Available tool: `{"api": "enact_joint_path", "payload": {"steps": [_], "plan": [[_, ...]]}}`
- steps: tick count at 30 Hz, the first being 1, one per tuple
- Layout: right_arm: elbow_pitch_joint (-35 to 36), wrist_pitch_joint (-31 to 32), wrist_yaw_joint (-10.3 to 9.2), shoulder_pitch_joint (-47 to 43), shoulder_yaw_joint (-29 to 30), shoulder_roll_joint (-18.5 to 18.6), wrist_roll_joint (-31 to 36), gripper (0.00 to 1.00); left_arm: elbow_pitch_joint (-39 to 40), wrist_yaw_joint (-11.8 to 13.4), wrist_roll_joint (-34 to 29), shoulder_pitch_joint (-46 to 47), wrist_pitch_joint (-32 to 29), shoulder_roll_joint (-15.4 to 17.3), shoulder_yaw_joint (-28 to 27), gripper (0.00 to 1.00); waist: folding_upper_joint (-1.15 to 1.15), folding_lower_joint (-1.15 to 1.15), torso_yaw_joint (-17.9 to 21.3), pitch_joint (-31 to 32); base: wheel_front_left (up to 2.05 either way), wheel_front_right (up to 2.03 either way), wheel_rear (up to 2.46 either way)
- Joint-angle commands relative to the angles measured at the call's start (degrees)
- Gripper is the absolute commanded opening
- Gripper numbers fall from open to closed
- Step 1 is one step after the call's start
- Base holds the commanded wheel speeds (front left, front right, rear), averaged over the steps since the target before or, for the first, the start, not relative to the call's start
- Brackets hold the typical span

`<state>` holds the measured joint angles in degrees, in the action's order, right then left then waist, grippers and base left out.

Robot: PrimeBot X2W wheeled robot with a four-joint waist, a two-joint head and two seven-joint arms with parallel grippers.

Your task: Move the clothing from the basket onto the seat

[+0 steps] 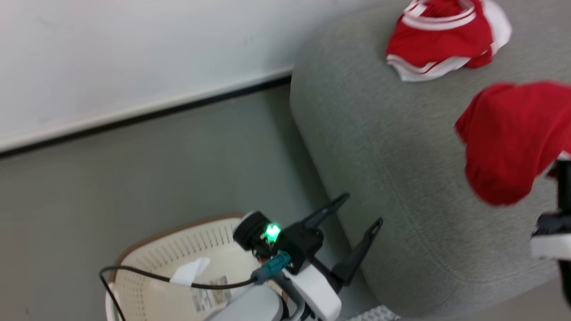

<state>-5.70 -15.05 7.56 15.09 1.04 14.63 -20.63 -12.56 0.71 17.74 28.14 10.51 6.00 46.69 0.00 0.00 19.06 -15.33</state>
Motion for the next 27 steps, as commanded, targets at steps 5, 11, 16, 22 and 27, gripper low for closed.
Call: {"api": "enact_joint_path", "payload": {"steps": [5, 11, 16, 22, 27], "plan": [[-2.5, -0.2, -0.15, 11.5, 3.1, 4.5, -1.6, 0.0, 0.3, -0.2, -2.3, 5.9, -1.4, 0.3, -0.1, 1.0, 0.0, 0.0, -6.0, -13.3, 0.0, 0.0, 0.0], [-9.6, 0.0, -0.15, 25.1, 5.8, 12.1, -5.6, 0.0, -0.2, -0.1, -3.6, 9.8, -1.3, -0.5, 0.1, 1.0, 0.0, 0.0, -9.5, -19.2, 0.0, 0.0, 0.0], [-18.1, 1.9, -0.15, 37.1, 7.5, 19.5, -9.6, 0.0, -0.2, 0.6, -3.8, 11.9, -0.4, -1.0, -0.1, 1.0, 0.0, 0.0, -12.1, -22.5, 0.0, 0.0, 0.0], [-30.1, 5.5, -0.15, 50.4, 10.6, 25.3, -12.5, 0.0, 0.8, 2.0, -3.8, 13.8, 0.1, -1.9, -0.2, 1.0, 0.0, 0.0, -15.5, -27.2, 0.0, 0.0, 0.0], [-40.2, 5.2, -0.14, 56.2, 12.2, 24.6, -11.4, 0.0, 1.3, 3.4, -3.6, 14.0, 0.3, -2.2, -0.1, 1.0, 0.0, 0.0, -17.7, -30.8, 0.0, 0.0, 0.0]]}}
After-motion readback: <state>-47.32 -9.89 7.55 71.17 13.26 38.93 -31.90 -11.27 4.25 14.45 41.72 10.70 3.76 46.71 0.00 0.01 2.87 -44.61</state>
